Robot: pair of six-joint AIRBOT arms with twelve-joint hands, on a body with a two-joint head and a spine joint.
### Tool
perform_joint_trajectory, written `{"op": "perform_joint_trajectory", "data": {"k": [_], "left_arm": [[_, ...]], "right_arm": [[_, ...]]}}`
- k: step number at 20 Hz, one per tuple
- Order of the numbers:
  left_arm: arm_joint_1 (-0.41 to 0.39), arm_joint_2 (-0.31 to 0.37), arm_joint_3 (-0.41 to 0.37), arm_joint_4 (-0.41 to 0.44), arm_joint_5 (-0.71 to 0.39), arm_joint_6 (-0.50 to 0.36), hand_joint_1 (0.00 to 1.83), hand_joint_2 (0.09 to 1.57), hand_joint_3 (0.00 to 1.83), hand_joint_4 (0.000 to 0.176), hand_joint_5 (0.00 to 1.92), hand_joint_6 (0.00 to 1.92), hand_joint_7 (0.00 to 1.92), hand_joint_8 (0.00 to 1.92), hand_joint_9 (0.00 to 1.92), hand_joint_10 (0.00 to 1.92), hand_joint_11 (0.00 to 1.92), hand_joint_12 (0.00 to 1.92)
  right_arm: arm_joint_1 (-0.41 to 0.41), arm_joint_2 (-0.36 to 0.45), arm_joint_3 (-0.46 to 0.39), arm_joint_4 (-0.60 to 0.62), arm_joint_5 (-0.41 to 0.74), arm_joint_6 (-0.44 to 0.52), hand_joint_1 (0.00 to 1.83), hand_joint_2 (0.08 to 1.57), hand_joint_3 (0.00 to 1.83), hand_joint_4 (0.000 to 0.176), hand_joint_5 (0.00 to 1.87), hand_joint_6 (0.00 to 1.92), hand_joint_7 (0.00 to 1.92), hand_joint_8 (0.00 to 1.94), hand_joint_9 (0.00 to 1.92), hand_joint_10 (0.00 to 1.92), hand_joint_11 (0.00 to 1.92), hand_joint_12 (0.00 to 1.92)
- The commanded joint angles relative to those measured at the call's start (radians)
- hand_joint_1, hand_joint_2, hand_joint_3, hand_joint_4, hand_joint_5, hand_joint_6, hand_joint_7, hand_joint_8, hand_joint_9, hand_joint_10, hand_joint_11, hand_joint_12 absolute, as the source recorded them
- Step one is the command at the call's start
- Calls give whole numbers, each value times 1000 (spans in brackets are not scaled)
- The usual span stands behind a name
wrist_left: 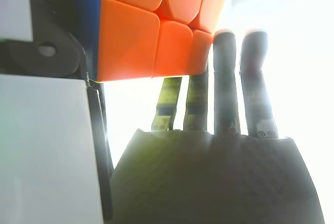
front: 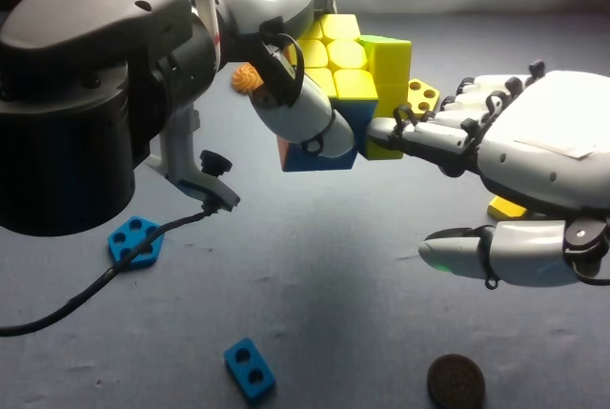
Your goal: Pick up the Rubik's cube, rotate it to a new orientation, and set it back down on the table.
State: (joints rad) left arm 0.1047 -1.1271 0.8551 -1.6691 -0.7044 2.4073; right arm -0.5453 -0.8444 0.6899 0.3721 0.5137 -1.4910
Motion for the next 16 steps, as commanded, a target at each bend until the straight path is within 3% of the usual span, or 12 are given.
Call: {"op": "perform_joint_trajectory", "data": {"k": [1, 4, 14, 16], "left_arm": [[-21, 7, 0, 70, 3, -15, 1041, 1420, 0, 0, 455, 1609, 508, 1921, 242, 1918, 258, 1921], [-22, 7, 0, 70, 2, -15, 1040, 1418, 0, 0, 466, 1603, 502, 1921, 230, 1911, 250, 1921], [-23, 7, 0, 70, 2, -15, 1046, 1415, 0, 0, 470, 1590, 507, 1921, 244, 1921, 280, 1921], [-24, 7, 0, 67, 2, -15, 1014, 1435, 6, 0, 407, 1689, 503, 1921, 239, 1921, 257, 1921]], "right_arm": [[15, 0, 2, 2, 89, -11, 145, 1253, 0, 0, 138, 20, 333, 1457, 294, 1827, 230, 1921], [14, -14, 15, 30, 79, -41, 102, 1270, 3, 0, 68, 2, 261, 1526, 242, 1890, 211, 1921], [16, -39, 27, 31, 71, -41, 144, 1255, 0, 0, 91, 5, 316, 1458, 289, 1837, 241, 1921], [16, -41, 27, 31, 69, -44, 131, 1258, 0, 0, 95, 5, 306, 1470, 277, 1848, 246, 1921]]}}
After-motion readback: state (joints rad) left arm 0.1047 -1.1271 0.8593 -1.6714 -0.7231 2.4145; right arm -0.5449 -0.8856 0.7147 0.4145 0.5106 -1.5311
